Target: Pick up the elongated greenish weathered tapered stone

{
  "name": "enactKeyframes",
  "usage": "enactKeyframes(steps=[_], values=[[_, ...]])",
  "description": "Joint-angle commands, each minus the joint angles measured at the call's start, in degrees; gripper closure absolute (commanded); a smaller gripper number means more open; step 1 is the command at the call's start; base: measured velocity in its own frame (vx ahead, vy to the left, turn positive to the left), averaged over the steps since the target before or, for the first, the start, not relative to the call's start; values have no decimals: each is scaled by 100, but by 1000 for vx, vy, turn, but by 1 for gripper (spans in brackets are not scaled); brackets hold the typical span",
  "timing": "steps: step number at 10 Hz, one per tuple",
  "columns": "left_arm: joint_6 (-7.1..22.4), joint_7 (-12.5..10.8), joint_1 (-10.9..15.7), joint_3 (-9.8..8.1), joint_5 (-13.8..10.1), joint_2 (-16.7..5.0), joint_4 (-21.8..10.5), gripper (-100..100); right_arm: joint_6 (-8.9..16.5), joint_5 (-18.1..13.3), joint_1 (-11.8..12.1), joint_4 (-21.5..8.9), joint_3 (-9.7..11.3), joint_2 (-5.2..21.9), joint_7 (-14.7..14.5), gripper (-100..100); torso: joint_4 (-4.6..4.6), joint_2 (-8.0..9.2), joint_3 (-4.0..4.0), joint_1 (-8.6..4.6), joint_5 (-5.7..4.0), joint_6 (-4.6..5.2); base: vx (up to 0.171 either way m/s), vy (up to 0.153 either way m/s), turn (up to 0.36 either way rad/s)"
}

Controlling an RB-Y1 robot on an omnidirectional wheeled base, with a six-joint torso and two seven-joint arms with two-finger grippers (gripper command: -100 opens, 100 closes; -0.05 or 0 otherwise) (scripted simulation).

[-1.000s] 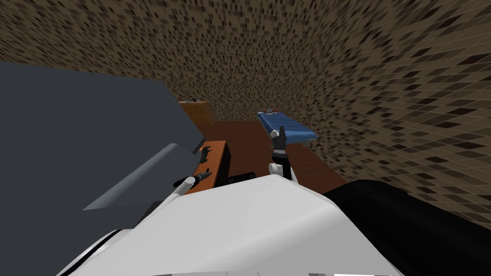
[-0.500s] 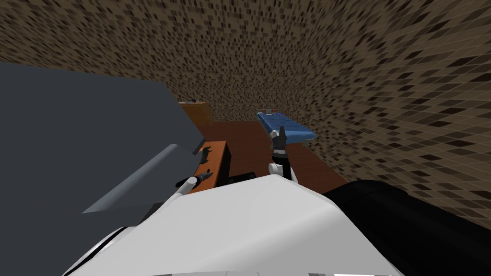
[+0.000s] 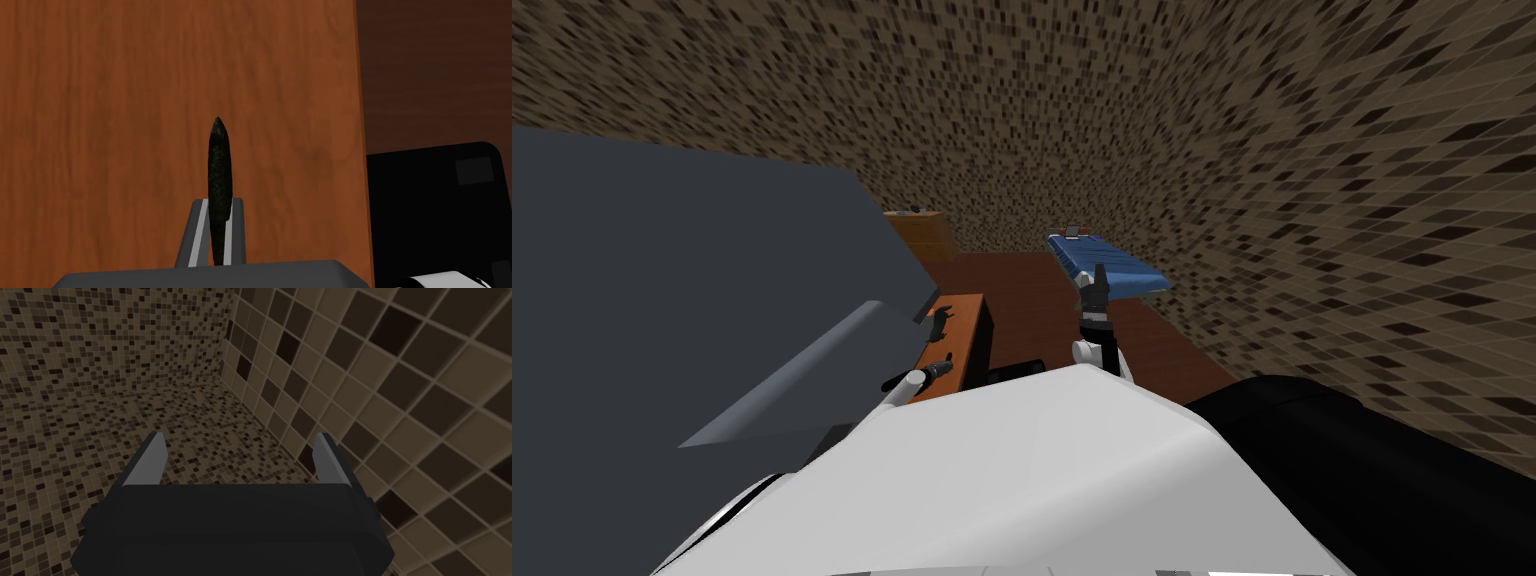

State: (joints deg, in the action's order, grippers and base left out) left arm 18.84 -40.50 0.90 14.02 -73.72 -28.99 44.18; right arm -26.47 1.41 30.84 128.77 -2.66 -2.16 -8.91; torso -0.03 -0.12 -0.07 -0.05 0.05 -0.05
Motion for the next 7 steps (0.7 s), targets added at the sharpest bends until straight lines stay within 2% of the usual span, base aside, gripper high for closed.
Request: enactKeyframes(steps=[1,3,4,5,6,7], values=[[0,0,0,0,0,0,0,100,0,0,0,0,0,0,0,0,0,0,0,0,0,0,-1,-5,-6],[5,-1,0,3,-1,7,2,100,0,0,0,0,0,0,0,0,0,-3,-2,5,-3,-2,0,0,0],[6,-2,0,3,-2,7,2,0,0,0,0,0,0,0,0,0,0,-3,-2,5,-3,-2,0,0,0],[113,41,31,38,-179,-164,20,100,0,0,0,0,0,0,0,0,0,-3,-2,5,-3,-2,9,8,14],[140,25,32,51,-208,-213,41,100,0,0,0,0,0,0,0,0,1,-7,-3,11,-6,-5,0,0,0],[223,-23,34,91,-297,-360,104,100,0,0,0,0,0,0,0,0,0,-4,-2,8,-5,-4,-28,-27,-6]])
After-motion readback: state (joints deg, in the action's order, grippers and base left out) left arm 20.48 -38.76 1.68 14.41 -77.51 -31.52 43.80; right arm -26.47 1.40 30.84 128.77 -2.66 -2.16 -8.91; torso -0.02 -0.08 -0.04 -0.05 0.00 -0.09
